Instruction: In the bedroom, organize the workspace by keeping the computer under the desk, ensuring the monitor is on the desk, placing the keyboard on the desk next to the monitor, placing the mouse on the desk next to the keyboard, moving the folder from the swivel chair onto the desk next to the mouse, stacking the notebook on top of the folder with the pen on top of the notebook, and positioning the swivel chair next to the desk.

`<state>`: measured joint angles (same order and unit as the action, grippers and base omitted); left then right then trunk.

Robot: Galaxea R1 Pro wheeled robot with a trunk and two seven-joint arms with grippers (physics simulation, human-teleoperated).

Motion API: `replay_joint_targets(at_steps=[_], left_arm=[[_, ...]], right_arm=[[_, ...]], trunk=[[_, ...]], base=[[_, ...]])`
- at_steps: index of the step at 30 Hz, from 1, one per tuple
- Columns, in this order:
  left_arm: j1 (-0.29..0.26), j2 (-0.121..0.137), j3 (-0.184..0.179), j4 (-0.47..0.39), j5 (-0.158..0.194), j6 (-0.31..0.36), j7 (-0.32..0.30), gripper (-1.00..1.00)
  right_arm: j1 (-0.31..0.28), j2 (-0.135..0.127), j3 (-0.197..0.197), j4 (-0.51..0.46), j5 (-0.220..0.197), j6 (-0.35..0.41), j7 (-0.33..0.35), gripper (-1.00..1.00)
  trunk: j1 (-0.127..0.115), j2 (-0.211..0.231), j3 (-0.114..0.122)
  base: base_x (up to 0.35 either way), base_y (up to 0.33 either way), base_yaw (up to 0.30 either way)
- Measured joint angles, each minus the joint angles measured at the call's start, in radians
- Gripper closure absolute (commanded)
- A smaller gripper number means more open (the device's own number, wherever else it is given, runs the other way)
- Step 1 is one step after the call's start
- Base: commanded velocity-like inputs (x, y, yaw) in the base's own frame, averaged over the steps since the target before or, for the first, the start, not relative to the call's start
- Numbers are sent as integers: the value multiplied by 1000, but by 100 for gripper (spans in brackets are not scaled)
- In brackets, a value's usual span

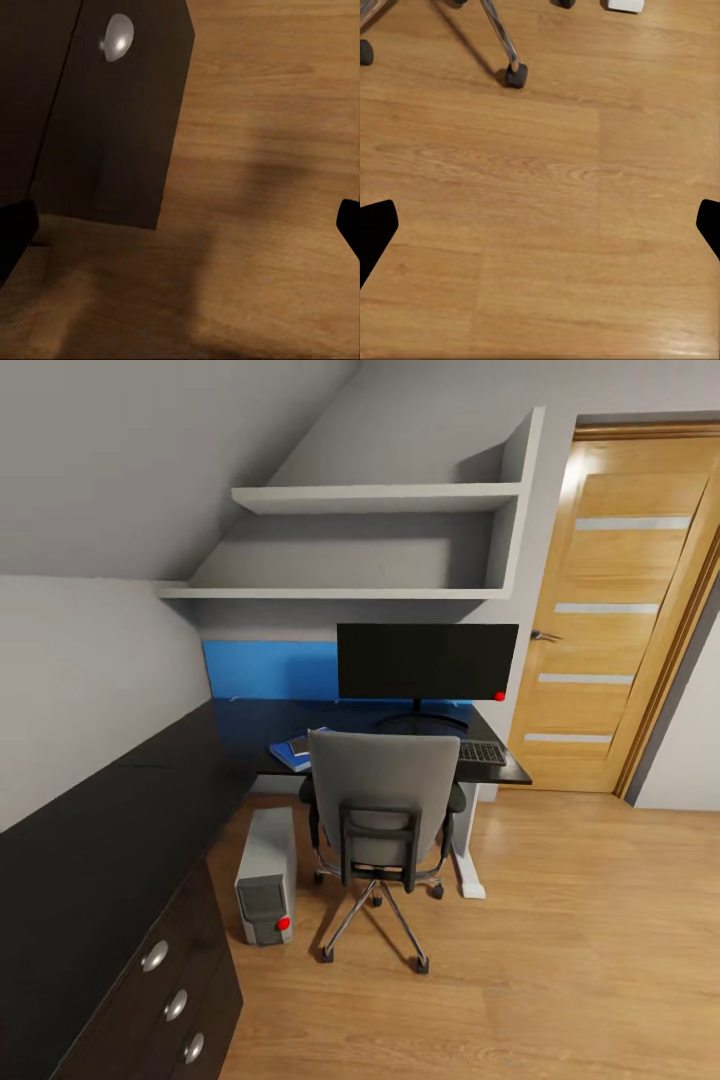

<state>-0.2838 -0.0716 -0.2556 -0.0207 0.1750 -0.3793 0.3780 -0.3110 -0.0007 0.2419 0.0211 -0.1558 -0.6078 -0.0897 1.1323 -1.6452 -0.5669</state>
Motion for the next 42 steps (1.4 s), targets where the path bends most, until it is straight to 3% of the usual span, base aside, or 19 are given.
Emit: replay_joint_targets(at_steps=[10, 42], left_arm=[[62, 25, -1, 0, 0, -4, -2, -100], [70, 23, -6, -2, -5, -2, -2, -100]], right_arm=[[8, 0, -1, 0, 0, 0, 1, -100], [8, 0, 0, 0, 0, 0, 1, -100]], trunk=[[0, 0, 0], [0, 0, 0]], base=[[0, 0, 0], [0, 0, 0]])
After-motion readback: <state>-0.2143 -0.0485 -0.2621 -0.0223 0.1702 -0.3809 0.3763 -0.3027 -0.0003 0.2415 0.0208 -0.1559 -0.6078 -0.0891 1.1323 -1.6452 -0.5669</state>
